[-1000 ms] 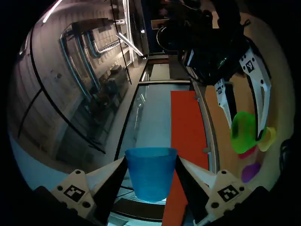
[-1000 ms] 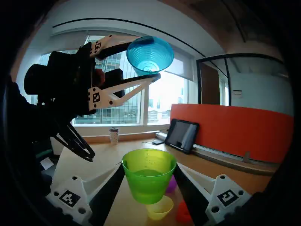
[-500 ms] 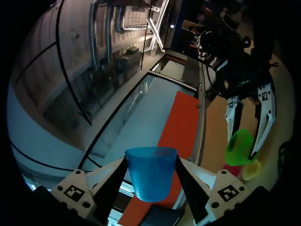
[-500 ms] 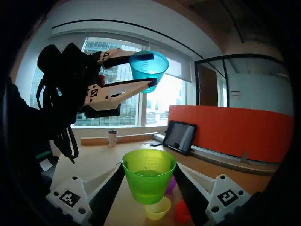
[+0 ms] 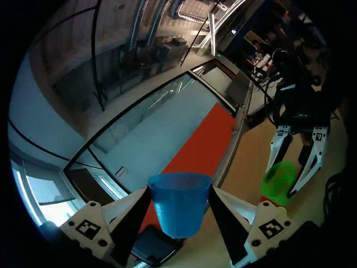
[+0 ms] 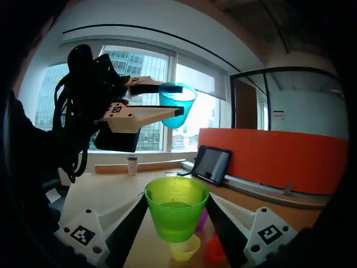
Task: Pour water
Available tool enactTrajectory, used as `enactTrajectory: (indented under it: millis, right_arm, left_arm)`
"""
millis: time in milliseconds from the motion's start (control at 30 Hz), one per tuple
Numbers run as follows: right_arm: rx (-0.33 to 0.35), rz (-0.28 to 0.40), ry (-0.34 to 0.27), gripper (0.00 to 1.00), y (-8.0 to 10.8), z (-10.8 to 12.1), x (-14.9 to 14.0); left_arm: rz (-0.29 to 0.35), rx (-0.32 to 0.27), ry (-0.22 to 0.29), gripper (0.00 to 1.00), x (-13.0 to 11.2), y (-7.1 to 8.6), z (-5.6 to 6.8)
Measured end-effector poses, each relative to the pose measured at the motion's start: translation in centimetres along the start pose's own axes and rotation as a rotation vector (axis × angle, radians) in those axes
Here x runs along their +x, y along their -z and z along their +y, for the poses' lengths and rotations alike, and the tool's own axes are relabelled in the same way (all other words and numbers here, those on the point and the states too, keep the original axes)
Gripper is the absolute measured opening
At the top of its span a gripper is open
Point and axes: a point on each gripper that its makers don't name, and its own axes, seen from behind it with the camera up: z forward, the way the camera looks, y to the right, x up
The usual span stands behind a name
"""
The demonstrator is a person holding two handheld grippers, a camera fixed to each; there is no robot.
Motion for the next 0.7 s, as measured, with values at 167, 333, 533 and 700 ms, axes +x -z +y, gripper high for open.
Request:
enactTrajectory:
  millis: [167, 333, 533, 700]
  right_arm:
    - [-0.002, 0.004, 0.002, 0.91, 0.2, -0.2, 0.2]
    - [-0.005, 0.005, 0.004, 0.91, 0.4, -0.3, 0.3]
    - [-0.01, 0.004, 0.008, 0.91, 0.7, -0.4, 0.5]
    - [-0.013, 0.006, 0.01, 0.91, 1.0, -0.5, 0.7]
  left_arm:
    - [-0.036, -0.011, 0.081, 0.87, -1.4, -0.2, 0.0]
    - [-0.075, -0.032, 0.184, 0.87, -2.9, -0.3, 0.2]
    - [-0.11, -0.05, 0.288, 0.87, -4.3, -0.4, 0.5]
    - [-0.144, -0.078, 0.387, 0.87, -5.8, -0.3, 1.5]
